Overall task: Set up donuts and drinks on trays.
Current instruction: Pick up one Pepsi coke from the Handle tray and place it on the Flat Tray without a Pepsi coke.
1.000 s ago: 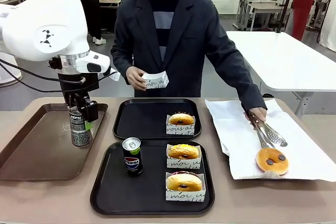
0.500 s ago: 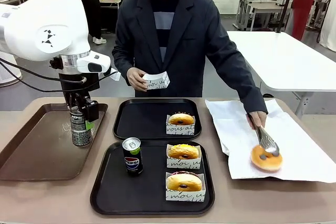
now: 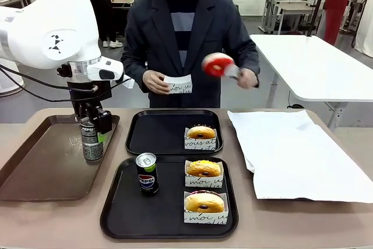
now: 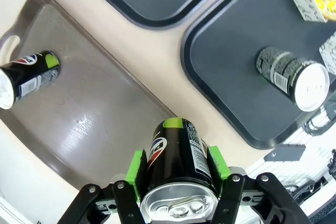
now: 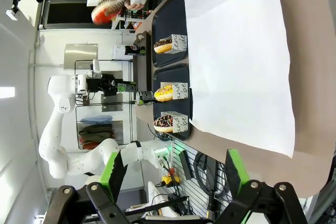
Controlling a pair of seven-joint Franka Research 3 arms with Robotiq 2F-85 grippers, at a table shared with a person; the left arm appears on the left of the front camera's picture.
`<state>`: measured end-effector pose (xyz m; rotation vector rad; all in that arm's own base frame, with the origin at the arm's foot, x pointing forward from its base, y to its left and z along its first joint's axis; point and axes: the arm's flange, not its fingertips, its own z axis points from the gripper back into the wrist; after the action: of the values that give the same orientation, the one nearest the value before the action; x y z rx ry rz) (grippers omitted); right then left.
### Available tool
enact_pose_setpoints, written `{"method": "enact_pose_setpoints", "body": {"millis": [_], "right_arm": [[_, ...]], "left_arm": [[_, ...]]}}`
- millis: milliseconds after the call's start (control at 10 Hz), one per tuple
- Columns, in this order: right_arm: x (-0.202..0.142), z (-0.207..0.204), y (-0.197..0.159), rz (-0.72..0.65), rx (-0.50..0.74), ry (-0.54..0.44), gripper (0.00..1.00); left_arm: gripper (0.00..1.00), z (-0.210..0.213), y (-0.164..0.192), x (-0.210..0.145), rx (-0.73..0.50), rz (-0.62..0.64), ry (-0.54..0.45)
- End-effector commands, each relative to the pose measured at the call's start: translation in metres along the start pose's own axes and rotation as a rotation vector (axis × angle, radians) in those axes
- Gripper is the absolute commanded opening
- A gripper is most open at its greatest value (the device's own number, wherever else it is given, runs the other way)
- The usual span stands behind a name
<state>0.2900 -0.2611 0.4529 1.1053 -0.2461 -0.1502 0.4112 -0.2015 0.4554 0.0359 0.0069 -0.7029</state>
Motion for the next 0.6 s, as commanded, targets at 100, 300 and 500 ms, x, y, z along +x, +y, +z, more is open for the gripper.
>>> {"method": "enact_pose_setpoints", "body": {"millis": [100, 300, 500], "right_arm": [[0.001, 0.001, -0.001, 0.016, 0.016, -0.006, 1.0], [0.001, 0.001, -0.001, 0.016, 0.016, -0.006, 1.0], [0.001, 0.001, -0.001, 0.016, 0.016, -0.006, 1.0]], "left_arm": [[0.59, 0.005, 0.008, 0.011, 0.014, 0.055, -0.105], [0.59, 0.003, 0.011, 0.02, 0.049, 0.075, -0.116], [0.59, 0.004, 0.011, 0.029, 0.043, 0.072, -0.139]]}}
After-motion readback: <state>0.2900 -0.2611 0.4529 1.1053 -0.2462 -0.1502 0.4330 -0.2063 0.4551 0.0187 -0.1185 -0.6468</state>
